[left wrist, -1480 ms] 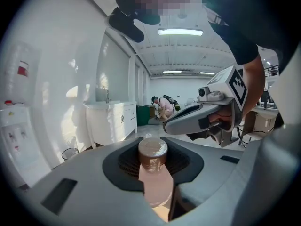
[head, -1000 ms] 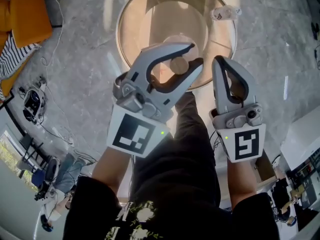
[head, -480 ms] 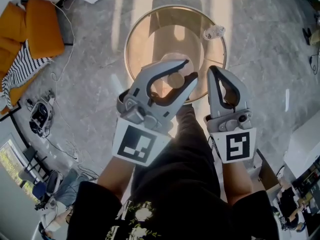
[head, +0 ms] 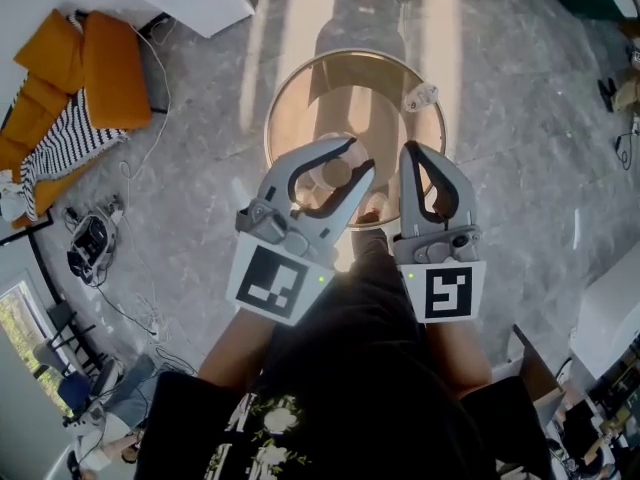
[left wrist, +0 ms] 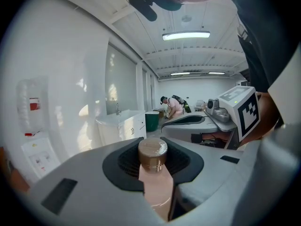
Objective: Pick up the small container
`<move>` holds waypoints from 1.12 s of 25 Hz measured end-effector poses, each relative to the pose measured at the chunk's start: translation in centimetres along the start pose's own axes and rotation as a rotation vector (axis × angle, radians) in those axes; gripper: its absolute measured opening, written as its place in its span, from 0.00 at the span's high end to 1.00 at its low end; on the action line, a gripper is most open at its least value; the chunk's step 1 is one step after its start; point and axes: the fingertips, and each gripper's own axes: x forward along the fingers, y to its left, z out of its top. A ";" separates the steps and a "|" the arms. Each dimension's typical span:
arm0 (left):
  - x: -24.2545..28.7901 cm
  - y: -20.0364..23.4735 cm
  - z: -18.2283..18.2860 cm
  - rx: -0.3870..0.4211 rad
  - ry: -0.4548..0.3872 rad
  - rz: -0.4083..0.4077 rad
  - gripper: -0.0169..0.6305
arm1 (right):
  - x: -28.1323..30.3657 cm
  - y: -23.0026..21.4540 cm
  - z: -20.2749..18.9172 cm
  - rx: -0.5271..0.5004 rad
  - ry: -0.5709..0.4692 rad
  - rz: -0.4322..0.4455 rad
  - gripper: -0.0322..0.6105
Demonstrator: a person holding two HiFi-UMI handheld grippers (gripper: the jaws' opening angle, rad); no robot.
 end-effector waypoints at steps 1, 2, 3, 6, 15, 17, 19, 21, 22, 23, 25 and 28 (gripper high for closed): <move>-0.4 0.0 0.7 -0.008 -0.006 -0.001 0.78 | -0.1 0.0 0.8 -0.006 -0.008 -0.001 0.95; -0.7 0.0 1.4 -0.017 -0.012 -0.002 0.78 | -0.2 -0.1 1.5 -0.013 -0.017 -0.002 0.95; -0.9 0.0 2.1 -0.023 -0.016 -0.003 0.78 | -0.3 -0.1 2.2 -0.020 -0.029 -0.003 0.95; -1.6 -0.3 3.4 -0.038 0.000 -0.008 0.78 | -0.6 0.0 4.1 -0.028 -0.055 -0.006 0.95; -3.3 -1.9 8.3 -0.008 -0.074 -0.026 0.78 | -2.9 0.4 8.3 -0.041 -0.095 -0.007 0.96; -3.8 -2.3 9.3 -0.009 -0.081 -0.030 0.78 | -3.8 0.4 9.4 -0.027 -0.099 -0.004 0.96; -4.0 -2.3 10.1 -0.006 -0.094 -0.027 0.78 | -4.2 0.5 10.6 -0.034 -0.117 0.004 0.96; -4.0 -2.3 10.9 0.002 -0.111 -0.025 0.78 | -4.4 0.3 11.4 -0.047 -0.129 0.001 0.96; -4.1 -2.4 11.2 0.006 -0.117 -0.027 0.78 | -4.6 0.1 11.6 -0.044 -0.129 -0.003 0.96; -4.2 -2.7 11.6 0.006 -0.121 -0.028 0.78 | -4.9 -0.2 11.8 -0.038 -0.127 -0.006 0.96; -4.5 -3.0 12.2 0.005 -0.132 -0.027 0.78 | -5.3 -0.6 12.3 -0.038 -0.130 -0.006 0.96; -4.7 -3.3 12.9 0.034 -0.141 -0.033 0.78 | -5.7 -1.2 13.5 -0.067 -0.151 -0.012 0.96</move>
